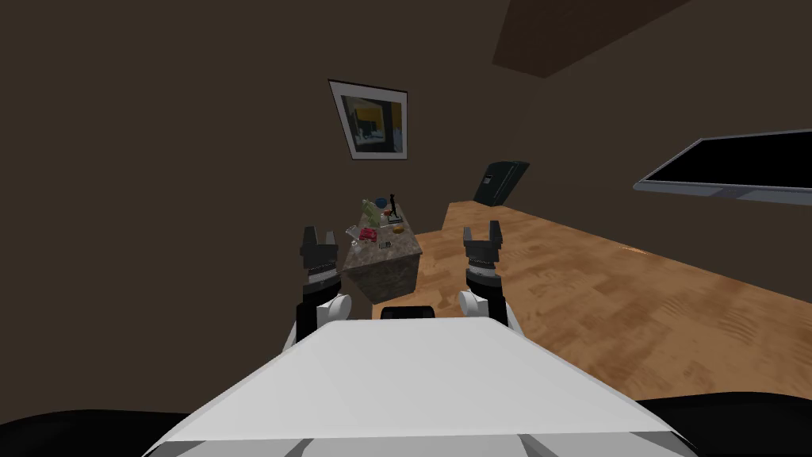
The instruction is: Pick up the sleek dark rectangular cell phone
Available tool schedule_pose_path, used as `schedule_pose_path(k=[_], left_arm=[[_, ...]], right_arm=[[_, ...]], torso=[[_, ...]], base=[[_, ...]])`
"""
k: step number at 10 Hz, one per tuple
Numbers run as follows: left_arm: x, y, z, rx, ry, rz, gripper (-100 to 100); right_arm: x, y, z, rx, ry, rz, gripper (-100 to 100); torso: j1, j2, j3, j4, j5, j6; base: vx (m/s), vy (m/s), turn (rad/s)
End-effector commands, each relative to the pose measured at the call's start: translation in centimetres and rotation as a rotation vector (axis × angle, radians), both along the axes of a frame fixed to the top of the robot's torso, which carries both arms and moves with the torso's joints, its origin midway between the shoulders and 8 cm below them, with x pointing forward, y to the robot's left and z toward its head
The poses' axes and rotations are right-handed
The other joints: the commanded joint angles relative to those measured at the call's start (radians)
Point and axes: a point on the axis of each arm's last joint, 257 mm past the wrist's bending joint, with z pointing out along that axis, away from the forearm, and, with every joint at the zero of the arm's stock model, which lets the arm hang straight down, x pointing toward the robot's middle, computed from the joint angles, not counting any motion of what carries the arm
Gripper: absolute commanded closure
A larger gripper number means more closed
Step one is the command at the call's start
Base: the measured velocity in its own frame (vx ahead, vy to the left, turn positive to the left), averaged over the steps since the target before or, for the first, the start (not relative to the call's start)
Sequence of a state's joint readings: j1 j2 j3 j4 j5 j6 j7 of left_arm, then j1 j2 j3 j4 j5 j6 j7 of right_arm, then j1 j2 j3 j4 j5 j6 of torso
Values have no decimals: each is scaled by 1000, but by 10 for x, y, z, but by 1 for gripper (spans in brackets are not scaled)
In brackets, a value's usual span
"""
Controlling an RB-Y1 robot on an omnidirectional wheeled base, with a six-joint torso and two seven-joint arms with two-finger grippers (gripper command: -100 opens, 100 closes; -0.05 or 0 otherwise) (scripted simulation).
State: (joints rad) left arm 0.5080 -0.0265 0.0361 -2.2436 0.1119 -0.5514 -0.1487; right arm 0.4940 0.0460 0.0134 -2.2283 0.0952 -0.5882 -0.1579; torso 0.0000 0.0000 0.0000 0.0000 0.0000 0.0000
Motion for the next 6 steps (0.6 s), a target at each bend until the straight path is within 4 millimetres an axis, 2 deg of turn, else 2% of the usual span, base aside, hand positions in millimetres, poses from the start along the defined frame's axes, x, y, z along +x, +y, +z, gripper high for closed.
schedule_pose_path(k=[1,5,6], left_arm=[[5,-1,-4,18,25,-17,-100],[23,3,-22,41,122,-52,-100],[30,6,-31,40,168,-60,-100]], right_arm=[[0,0,0,0,0,0,0],[0,0,0,0,0,0,0],[0,0,0,0,0,0,0]], torso=[[0,0,0,0,0,0],[-7,2,1,1,-2,0],[-6,2,1,1,-1,0]], base=[[-17,-33,-7],[-36,-91,-2],[-41,-81,-5]])
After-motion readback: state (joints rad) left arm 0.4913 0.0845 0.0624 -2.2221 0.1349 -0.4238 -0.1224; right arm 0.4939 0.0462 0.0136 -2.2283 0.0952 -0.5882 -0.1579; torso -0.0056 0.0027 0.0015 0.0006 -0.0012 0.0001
